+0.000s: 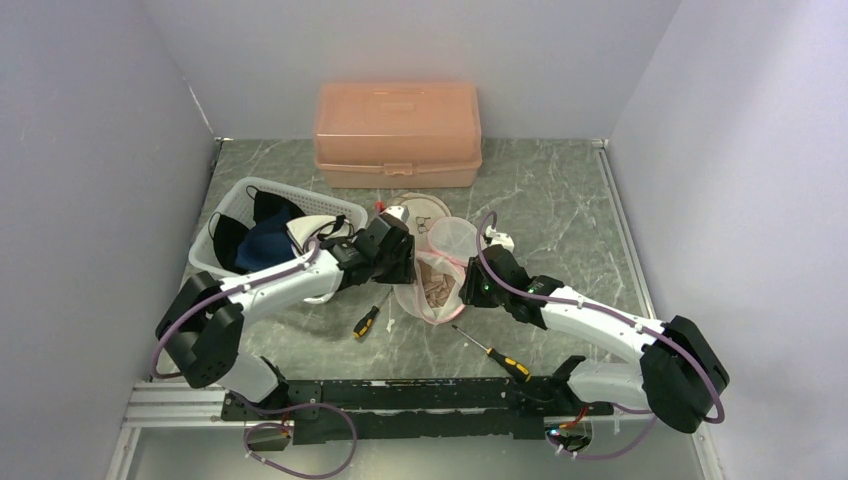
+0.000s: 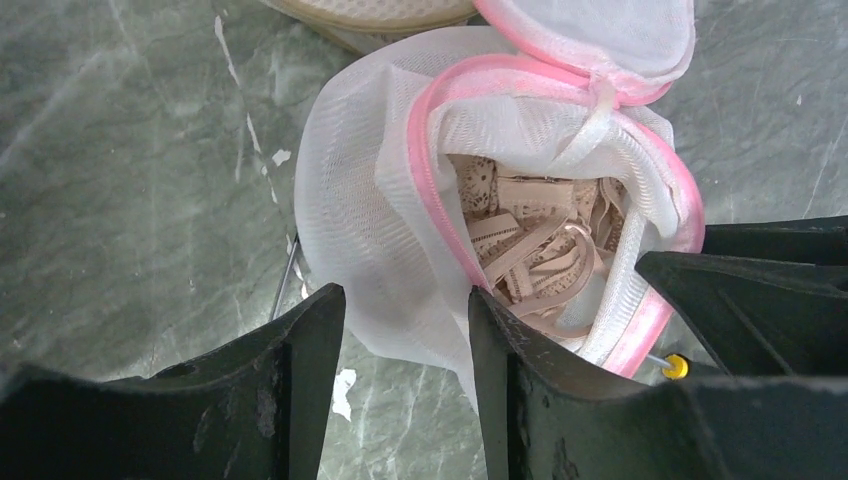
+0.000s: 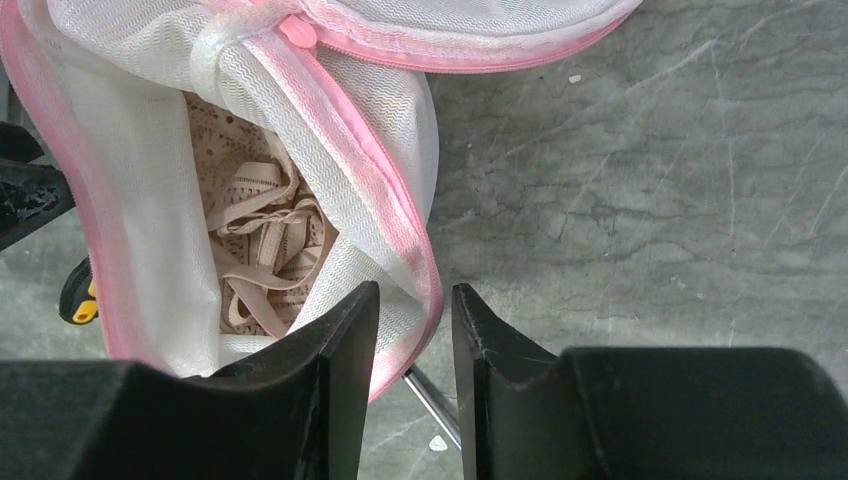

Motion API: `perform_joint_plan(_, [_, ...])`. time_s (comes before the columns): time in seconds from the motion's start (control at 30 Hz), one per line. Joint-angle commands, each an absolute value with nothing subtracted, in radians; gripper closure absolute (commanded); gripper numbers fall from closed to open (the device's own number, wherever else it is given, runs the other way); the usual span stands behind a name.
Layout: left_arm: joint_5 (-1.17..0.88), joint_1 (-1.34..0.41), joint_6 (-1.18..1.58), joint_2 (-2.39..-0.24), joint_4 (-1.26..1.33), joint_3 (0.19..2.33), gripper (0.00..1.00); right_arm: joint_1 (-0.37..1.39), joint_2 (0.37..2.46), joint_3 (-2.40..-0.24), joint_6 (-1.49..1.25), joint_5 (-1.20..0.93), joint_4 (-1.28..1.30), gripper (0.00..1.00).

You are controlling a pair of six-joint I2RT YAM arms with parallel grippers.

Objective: Unzip the laundry bag and remove the bra
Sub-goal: Adjust the laundry bag at the center of the board.

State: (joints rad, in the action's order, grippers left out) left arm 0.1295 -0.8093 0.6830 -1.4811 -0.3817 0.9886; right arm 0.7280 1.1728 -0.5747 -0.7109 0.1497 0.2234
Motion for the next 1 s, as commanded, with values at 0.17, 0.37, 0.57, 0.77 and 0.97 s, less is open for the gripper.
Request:
perform_joint_plan(0.17, [0.118,-0.81,0.696,-1.447,-0.388,1.022,0.4,0.728,1.16,-0.573,-0.713,0.15,0.184,0.62])
perform_joint_plan(0.37, [0.161,-0.81,0.757,-1.373,-0.406,0.978,0.38,0.727,1.165,-0.577,-0.703,0.155,0.18,0.62])
perform_joint_plan(0.57, [0.161,-0.81,0.745,-1.428,-0.422,1.028,0.38,0.728,1.17,-0.58,-0.699,0.149,0.175,0.62])
perform_joint_plan(0.77, [0.154,-0.81,0.744,-1.55,-0.438,1.086,0.48,0.727,1.173,-0.581,-0.689,0.133,0.174,0.66])
perform_joint_plan(0.97, [0.143,-0.81,0.744,-1.565,-0.406,1.095,0.69,0.728,1.166,-0.582,-0.681,0.127,0.176,0.84])
